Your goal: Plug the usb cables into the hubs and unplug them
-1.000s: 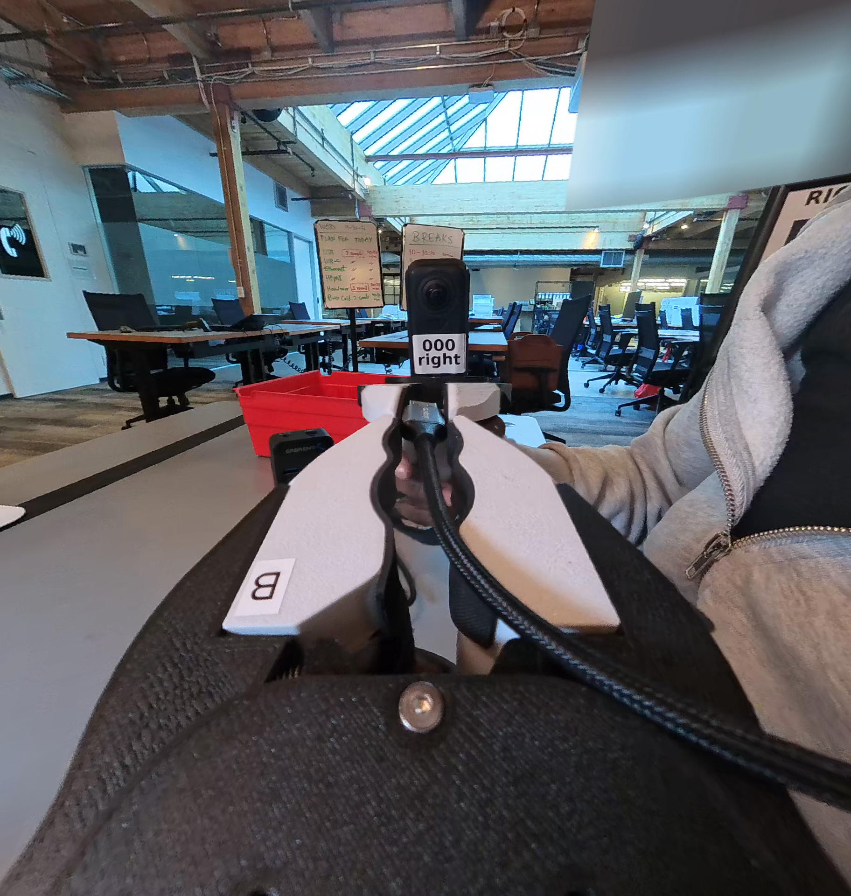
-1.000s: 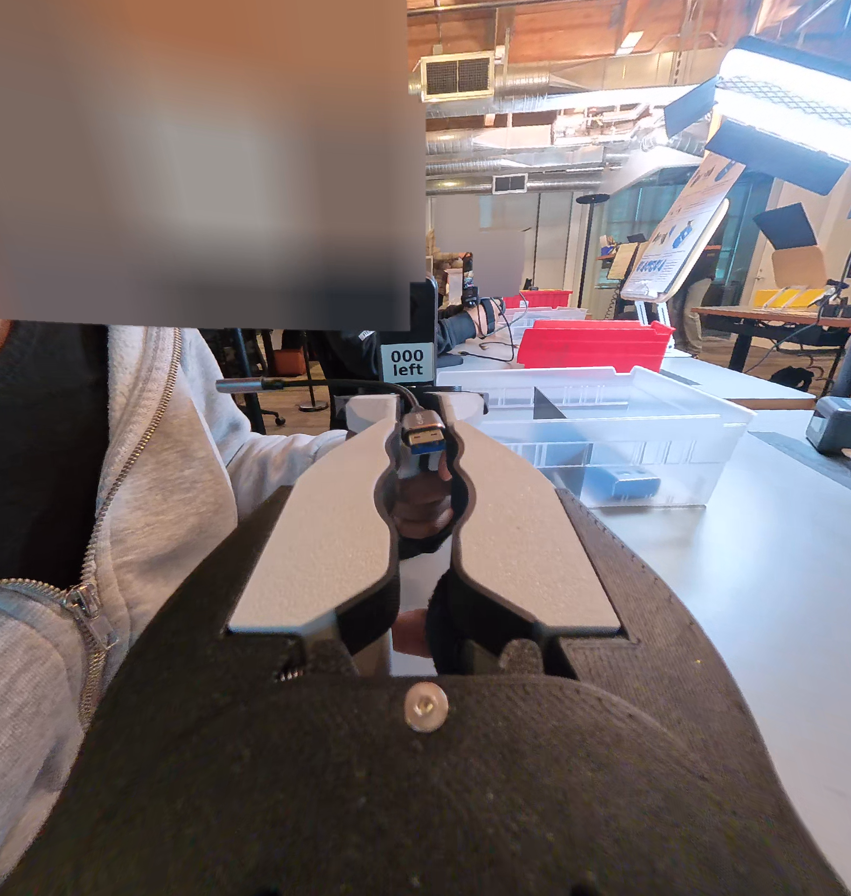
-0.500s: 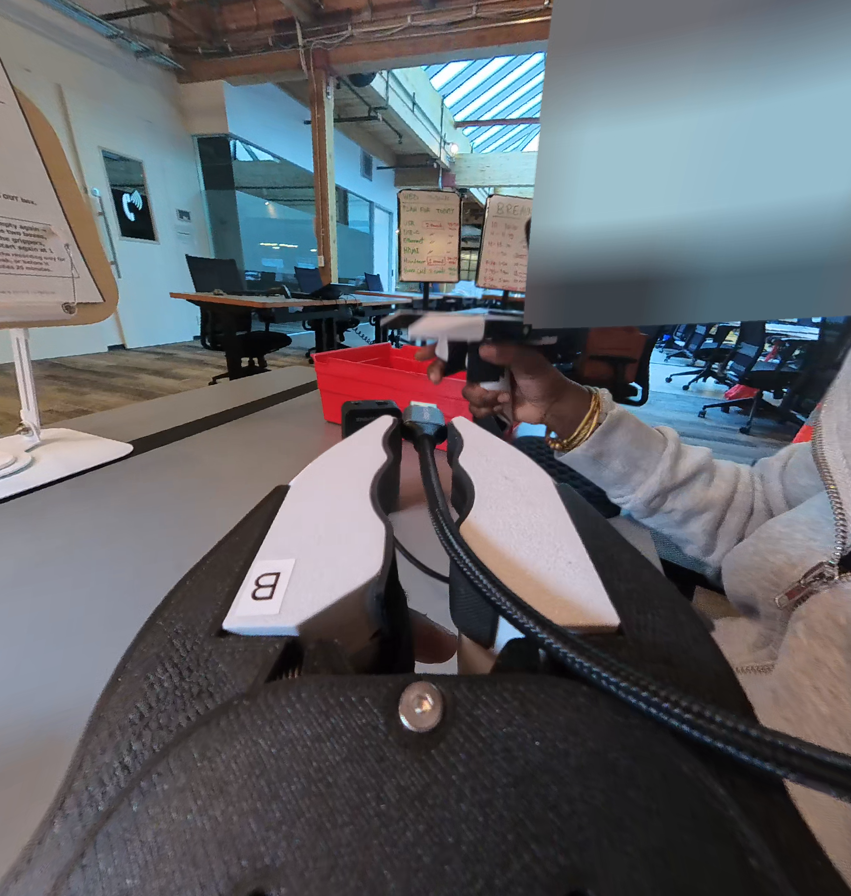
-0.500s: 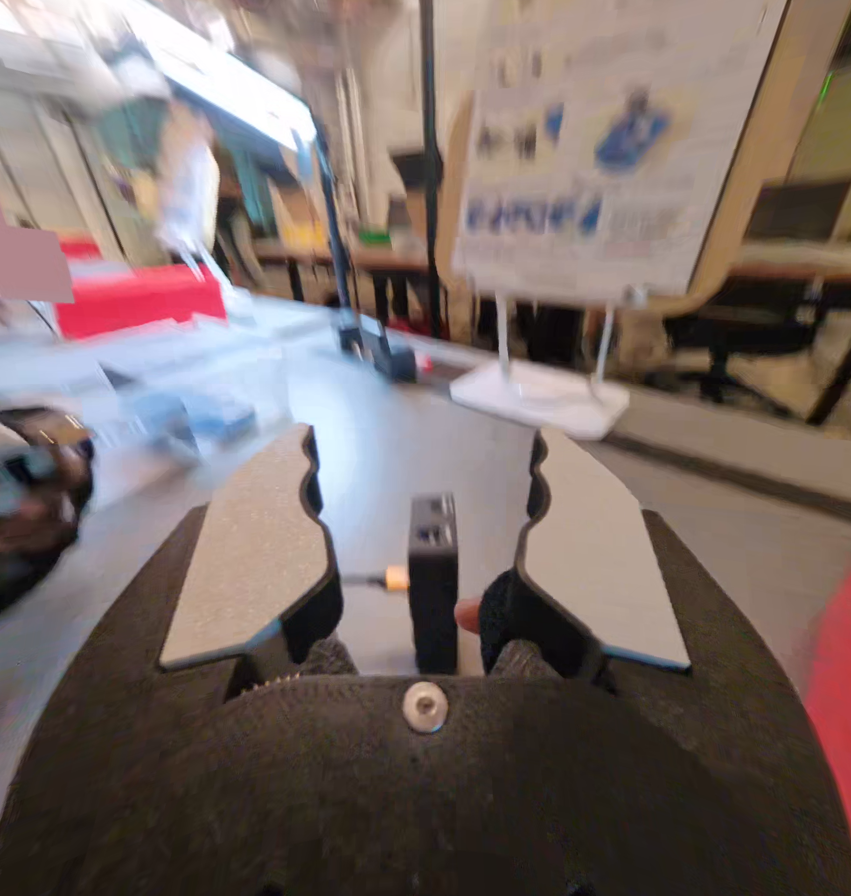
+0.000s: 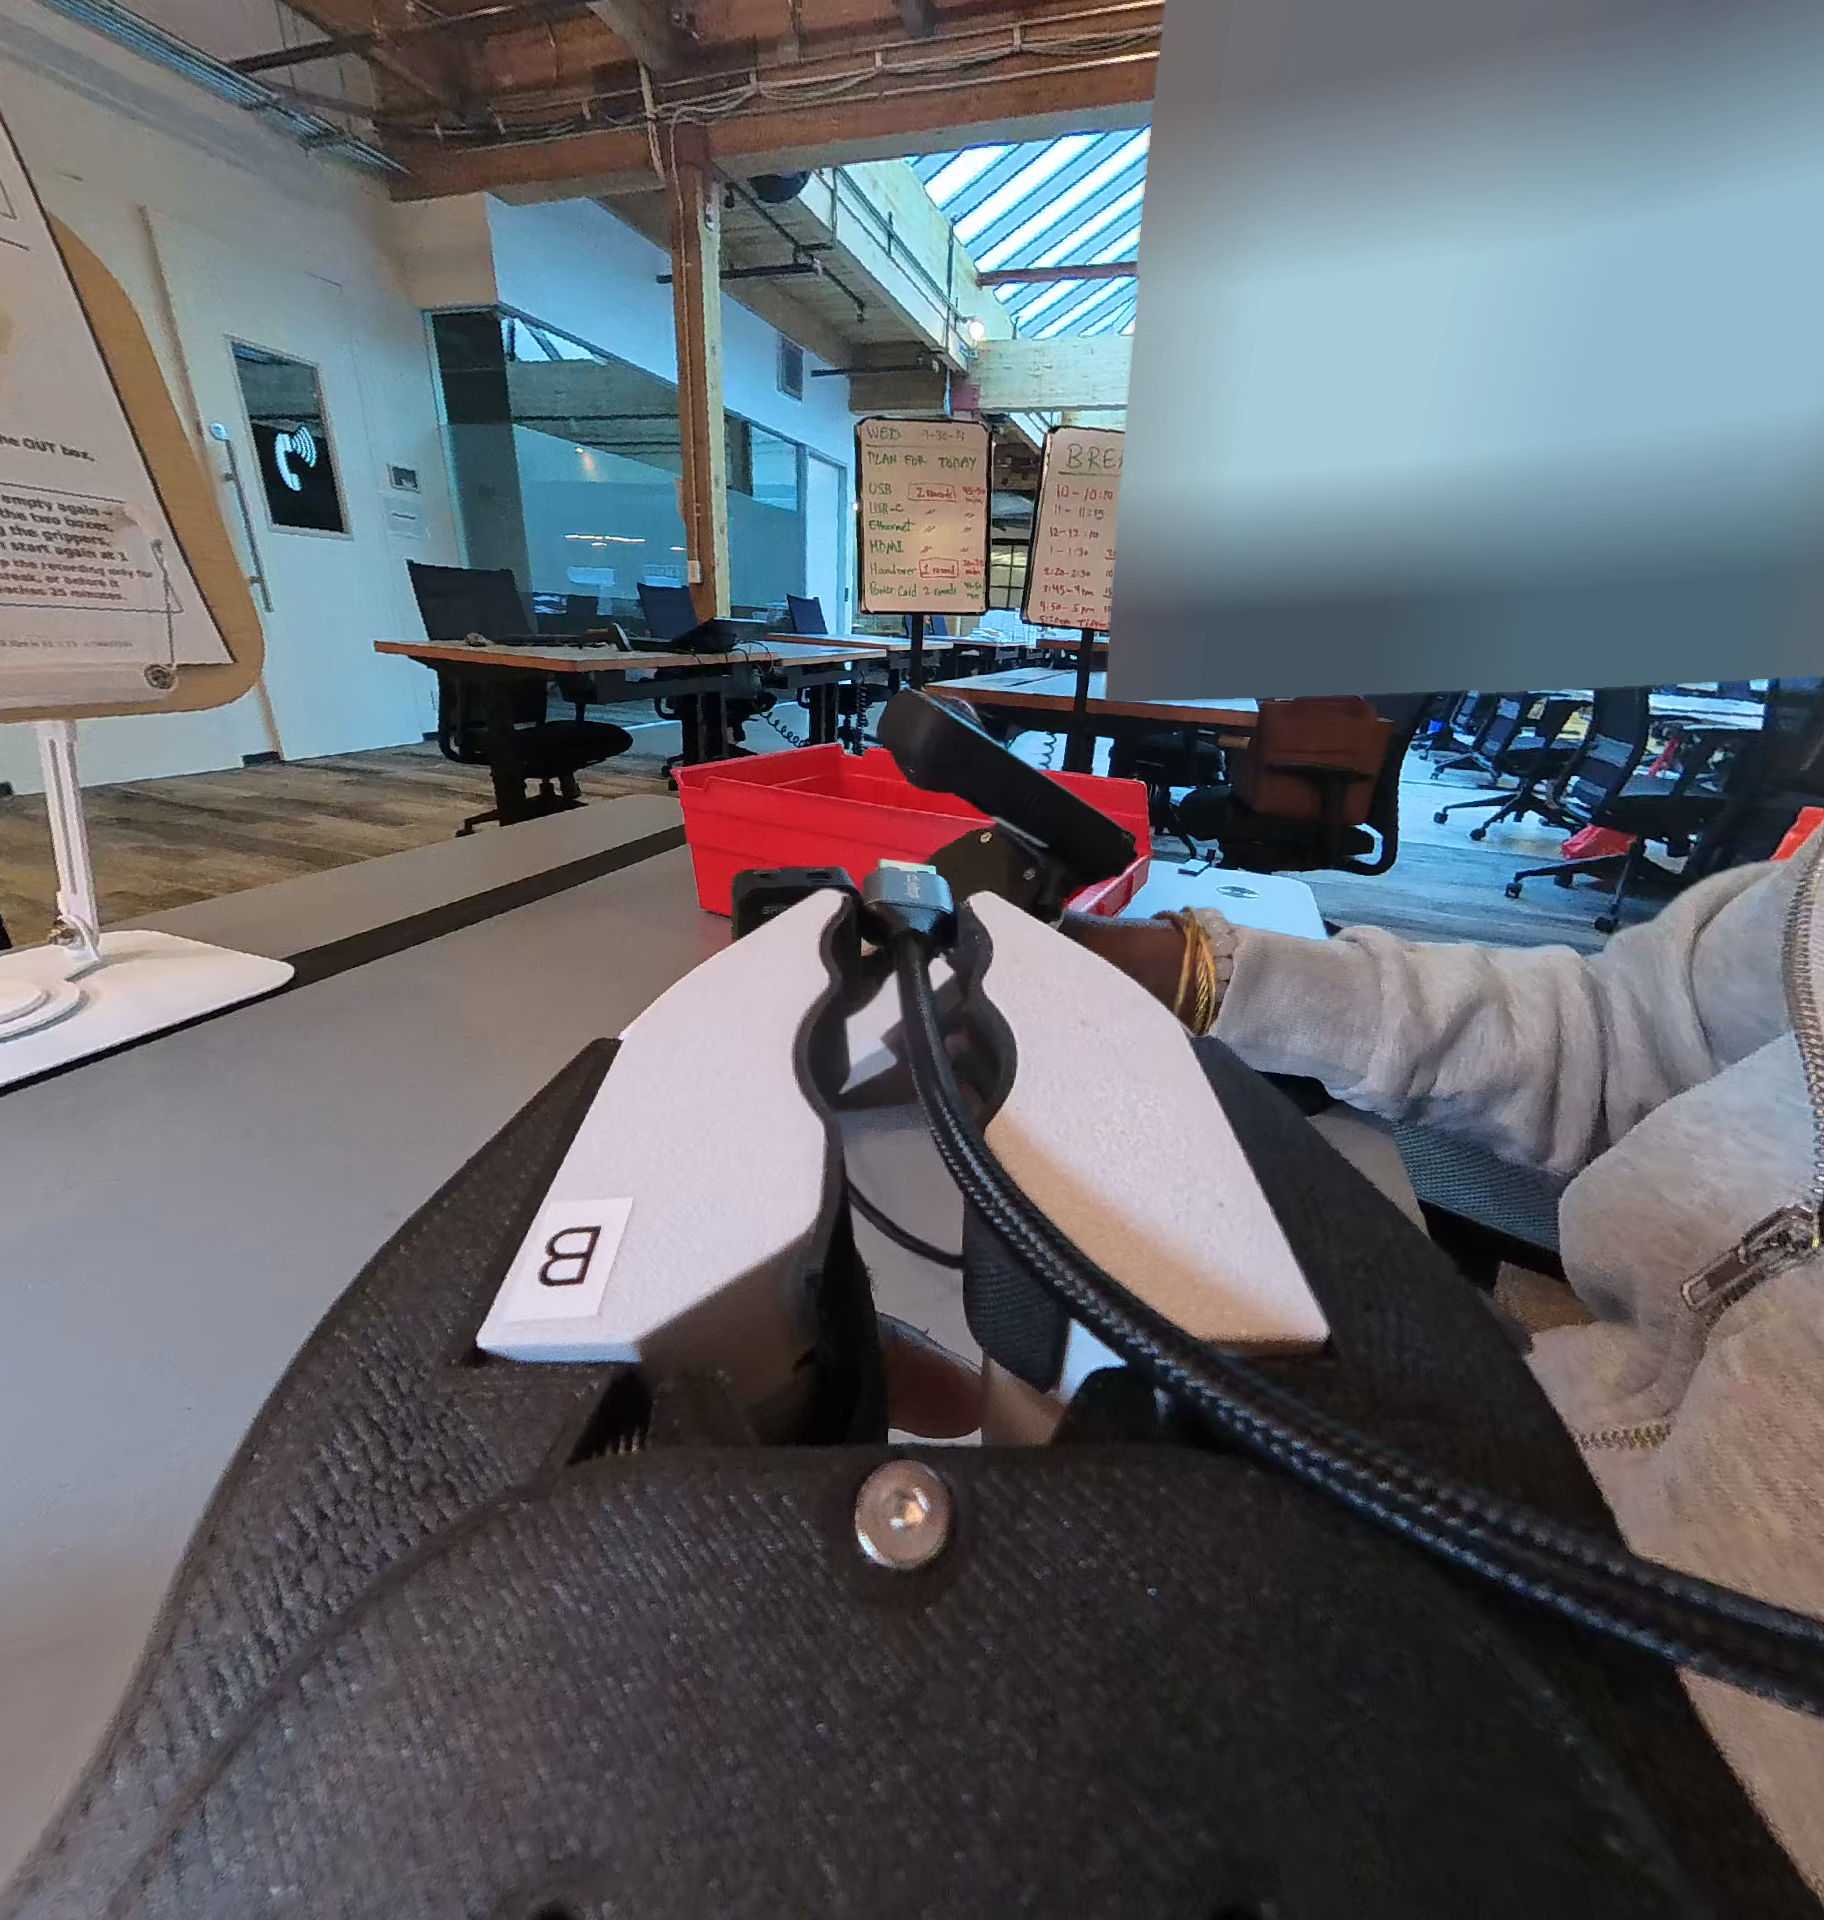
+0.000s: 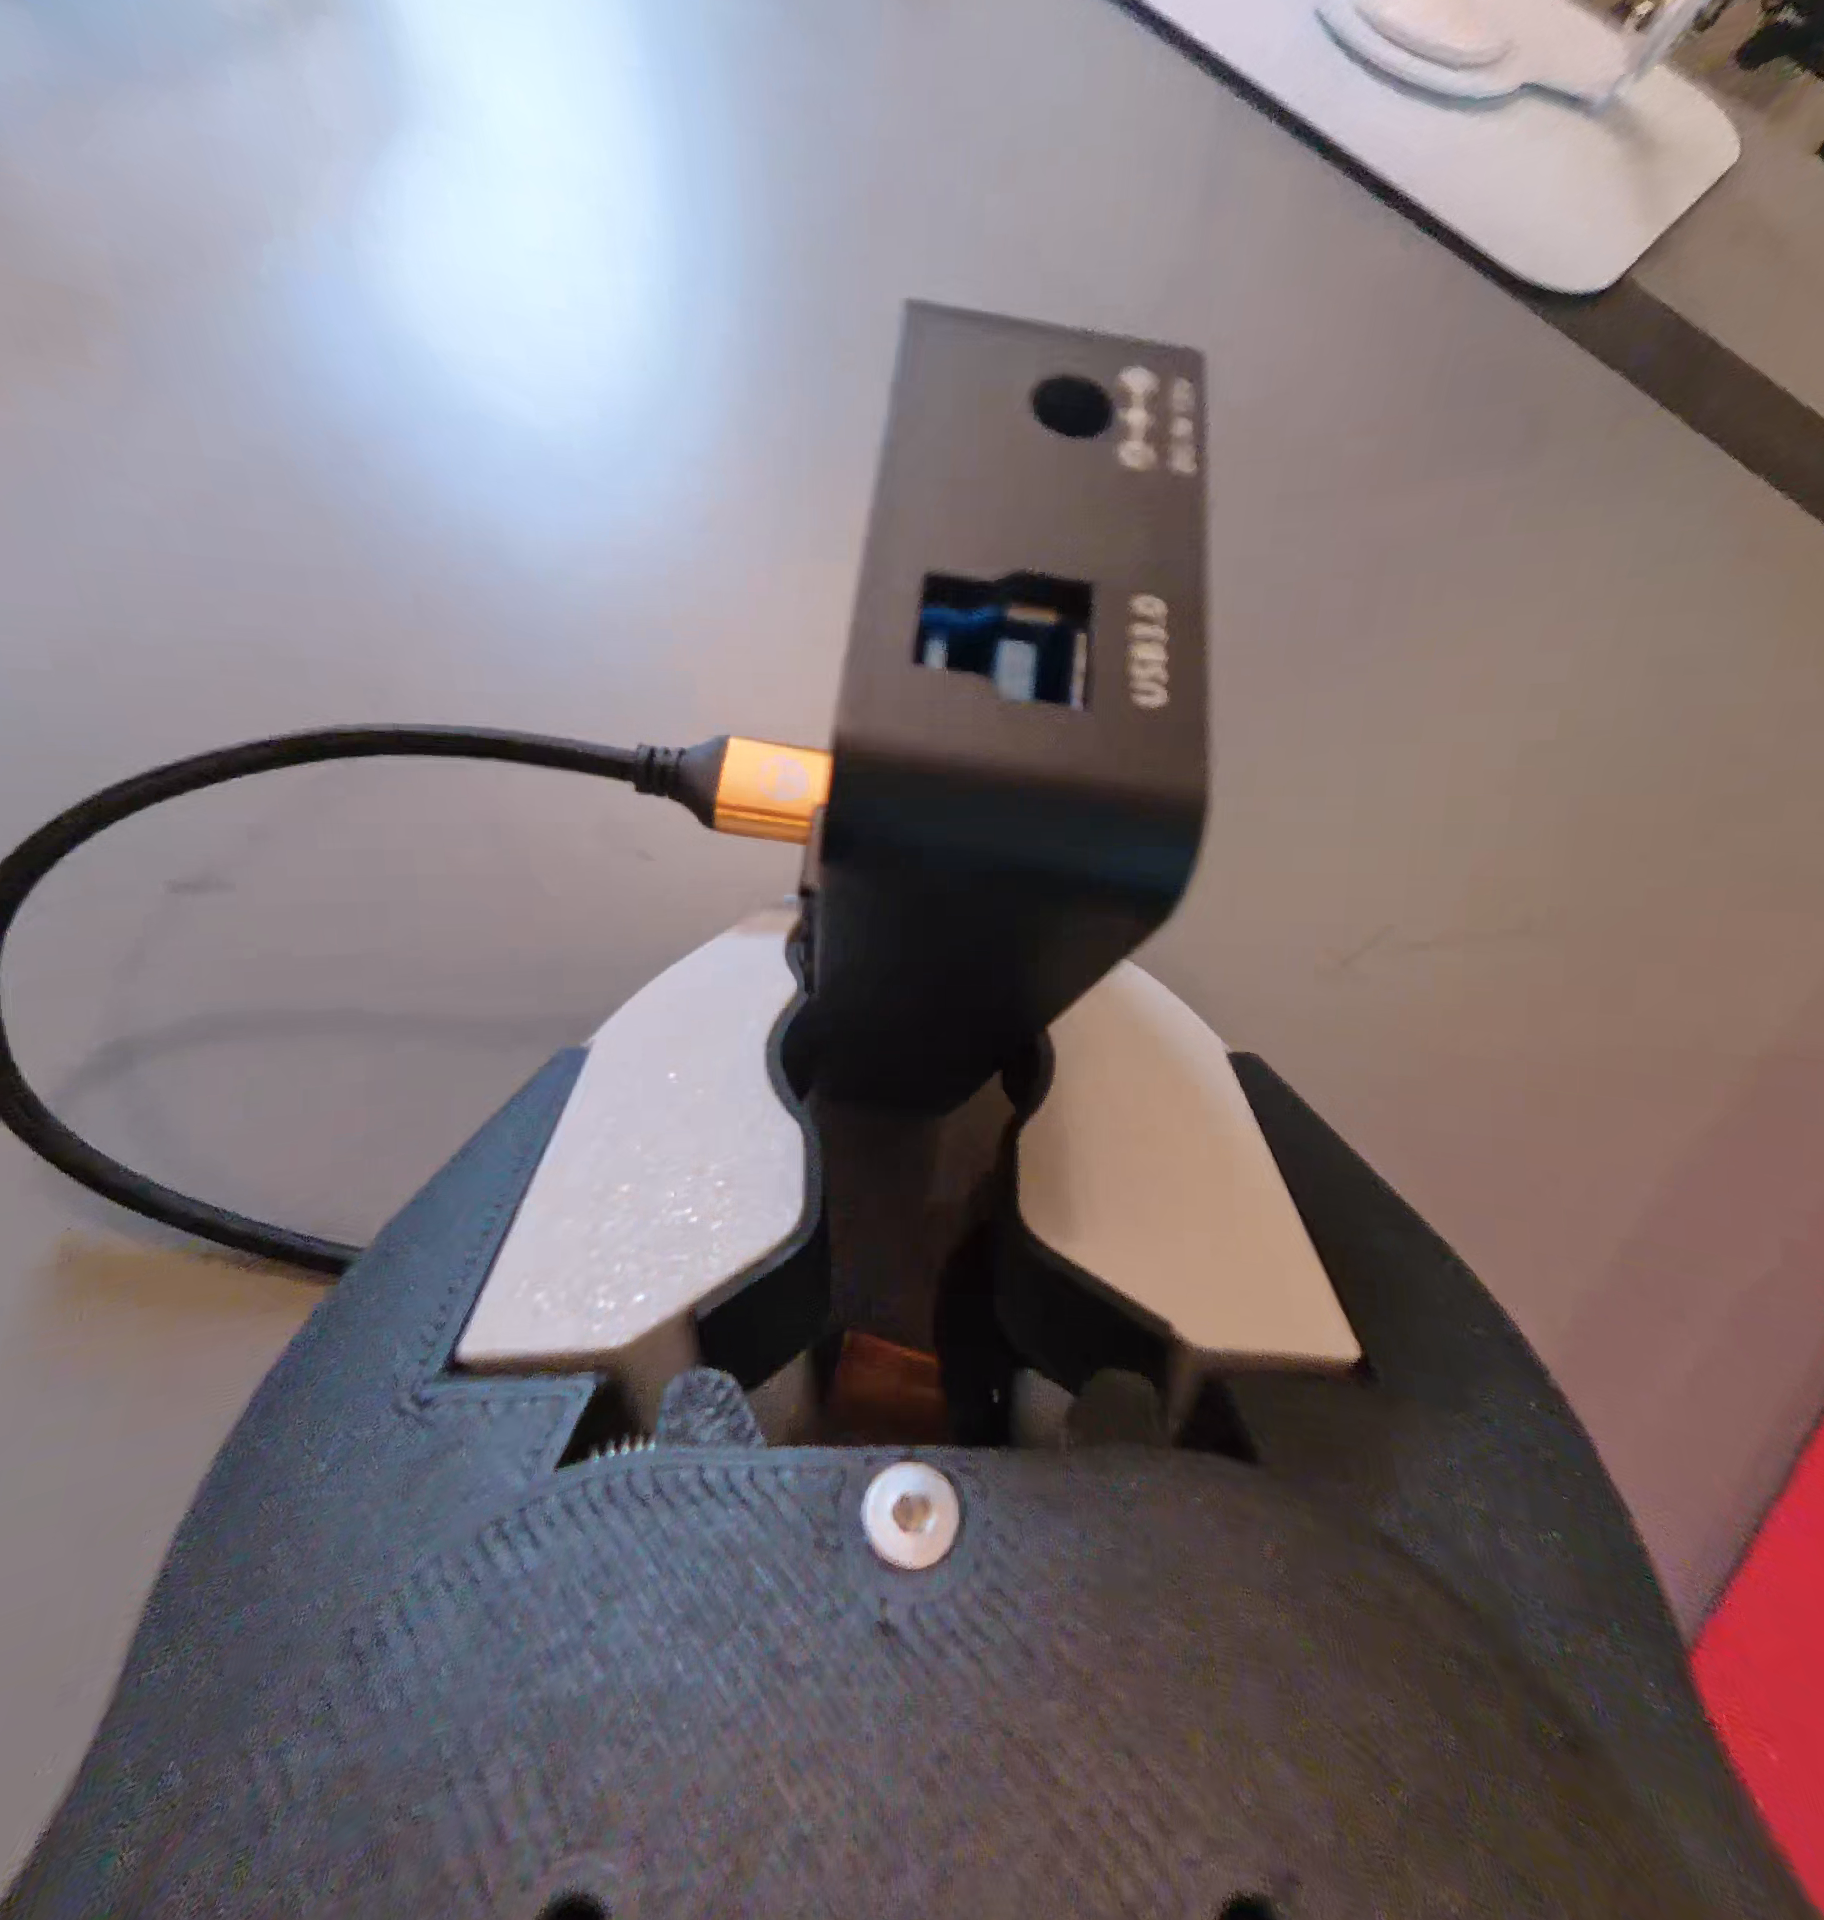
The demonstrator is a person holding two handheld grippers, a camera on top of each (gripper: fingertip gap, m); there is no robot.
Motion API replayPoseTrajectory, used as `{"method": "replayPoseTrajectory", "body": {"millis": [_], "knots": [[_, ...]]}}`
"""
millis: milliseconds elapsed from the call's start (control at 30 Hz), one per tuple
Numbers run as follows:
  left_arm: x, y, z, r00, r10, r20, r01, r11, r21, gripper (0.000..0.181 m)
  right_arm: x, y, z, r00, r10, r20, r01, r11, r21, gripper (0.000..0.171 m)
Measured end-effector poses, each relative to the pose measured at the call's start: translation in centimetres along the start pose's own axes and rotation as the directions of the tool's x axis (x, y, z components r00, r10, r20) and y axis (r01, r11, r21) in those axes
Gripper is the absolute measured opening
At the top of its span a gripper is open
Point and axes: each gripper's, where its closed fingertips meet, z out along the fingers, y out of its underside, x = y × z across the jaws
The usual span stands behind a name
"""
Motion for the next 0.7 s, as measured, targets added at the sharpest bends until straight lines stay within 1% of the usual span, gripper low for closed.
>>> {"method": "replayPoseTrajectory", "body": {"millis": [100,167,267,367,433,533,633,700], "knots": [[0.0,0.0,0.0,1.0,0.005,0.005,-0.005,1.0,0.001,0.017,-0.3,-0.2,0.0,0.998,0.04,0.042,-0.041,0.999,0.013,0.031],[-0.4,-0.2,-0.1,0.999,0.008,0.037,-0.008,1.0,0.006,0.017,-0.6,-0.8,-0.4,0.991,0.106,0.084,-0.109,0.993,0.041,0.03],[-1.1,-0.3,-0.1,0.994,0.042,0.102,-0.043,0.999,0.006,0.017,-1.5,-3.1,-1.6,0.965,0.197,0.175,-0.222,0.965,0.139,0.03],[-1.1,-0.6,0.1,0.99,0.049,0.128,-0.053,0.998,0.025,0.018,-2.4,-5.5,-2.9,0.92,0.266,0.288,-0.34,0.908,0.245,0.03],[-1.4,-0.6,0.2,0.986,0.044,0.158,-0.05,0.998,0.033,0.018,-3.3,-7.3,-4.3,0.858,0.296,0.42,-0.442,0.841,0.31,0.03],[-1.8,-0.5,0.4,0.971,0.088,0.221,-0.095,0.995,0.018,0.018,-4.4,-9.3,-6.2,0.777,0.291,0.558,-0.545,0.754,0.366,0.03],[-1.6,0.0,1.0,0.947,0.185,0.264,-0.179,0.983,-0.045,0.018,-5.6,-10.6,-7.2,0.731,0.281,0.622,-0.598,0.704,0.384,0.03],[-1.4,0.4,1.5,0.922,0.263,0.285,-0.246,0.965,-0.094,0.018,-6.3,-11.2,-7.4,0.738,0.273,0.617,-0.595,0.695,0.404,0.03]]}}
